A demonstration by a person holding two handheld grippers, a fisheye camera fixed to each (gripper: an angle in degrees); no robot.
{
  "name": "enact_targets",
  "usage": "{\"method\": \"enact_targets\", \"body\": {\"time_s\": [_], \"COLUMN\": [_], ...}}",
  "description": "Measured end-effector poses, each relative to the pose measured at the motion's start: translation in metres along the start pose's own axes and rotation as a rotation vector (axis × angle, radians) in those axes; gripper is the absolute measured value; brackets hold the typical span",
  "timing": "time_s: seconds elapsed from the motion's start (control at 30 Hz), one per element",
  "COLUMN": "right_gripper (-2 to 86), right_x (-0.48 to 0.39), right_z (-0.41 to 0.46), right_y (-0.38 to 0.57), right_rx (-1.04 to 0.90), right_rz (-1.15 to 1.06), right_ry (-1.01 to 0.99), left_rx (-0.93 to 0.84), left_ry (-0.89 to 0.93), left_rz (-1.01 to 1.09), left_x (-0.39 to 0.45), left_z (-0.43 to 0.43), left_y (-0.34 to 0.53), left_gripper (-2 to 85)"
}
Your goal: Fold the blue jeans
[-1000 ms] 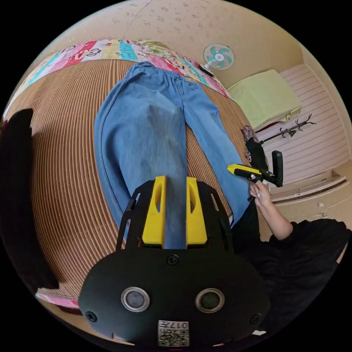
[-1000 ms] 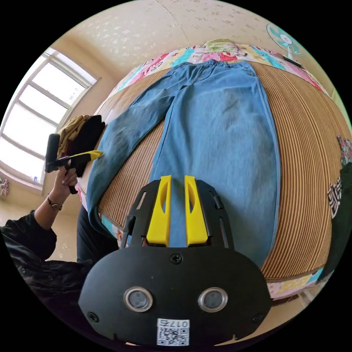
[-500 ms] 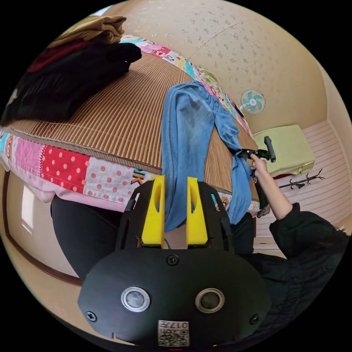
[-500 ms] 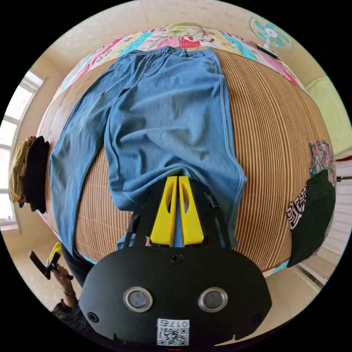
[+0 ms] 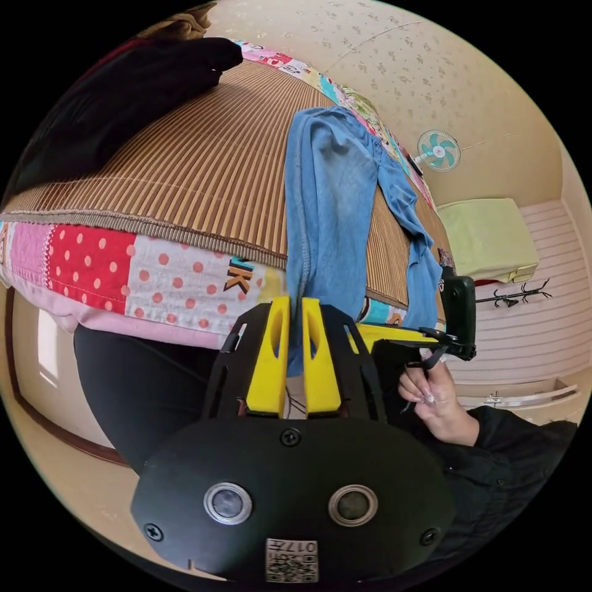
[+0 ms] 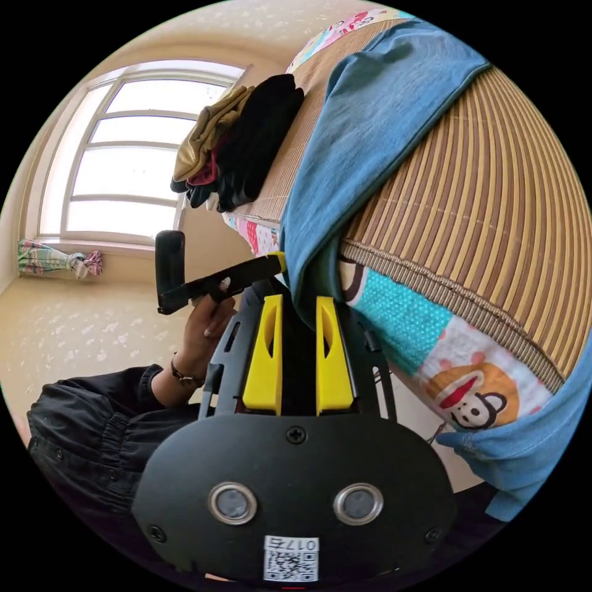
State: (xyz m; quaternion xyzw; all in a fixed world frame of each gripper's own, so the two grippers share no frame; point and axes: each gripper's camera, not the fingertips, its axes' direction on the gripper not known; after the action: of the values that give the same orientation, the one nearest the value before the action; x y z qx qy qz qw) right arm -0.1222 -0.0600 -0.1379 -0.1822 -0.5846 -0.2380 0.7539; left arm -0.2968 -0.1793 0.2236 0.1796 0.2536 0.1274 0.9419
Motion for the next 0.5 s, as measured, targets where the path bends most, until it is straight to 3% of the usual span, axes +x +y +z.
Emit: {"method": "enact_targets", "body": {"time_s": [0.07, 0.2, 0.27, 0.37, 0.5], "right_gripper": [3.4, 1.8, 1.4, 1.2, 1.5], "right_x": [-0.006, -0.028, -0.026, -0.003, 0.023], "right_z": [-0.012, -0.07, -0.109, -0.132, -0.117], "right_y": [0.009, 0.05, 0.09, 0.141, 0.184], "right_rx": [0.015, 0.083, 0.114, 0.111, 0.052], "right_rz": [-0.017, -0.124, -0.161, -0.082, 0.068], "right_ry": [-0.105, -0.204, -0.254, -0.124, -0.048], "left_rx": [-0.026, -0.02, -0.033, -0.058, -0.129], "left_ry": [0.089, 0.438, 0.508, 0.335, -0.088], "left_rz": [0.004, 0.101, 0.148, 0.102, -0.095], "left_x": [-0.012, -0.037, -0.049, -0.077, -0.112], "left_z": [-0.01, -0.065, -0.091, -0.124, -0.126], "left_y": [0.007, 0.028, 0.038, 0.053, 0.07], "left_gripper": [0.1, -0.6, -0.7, -0.8, -0.8]}}
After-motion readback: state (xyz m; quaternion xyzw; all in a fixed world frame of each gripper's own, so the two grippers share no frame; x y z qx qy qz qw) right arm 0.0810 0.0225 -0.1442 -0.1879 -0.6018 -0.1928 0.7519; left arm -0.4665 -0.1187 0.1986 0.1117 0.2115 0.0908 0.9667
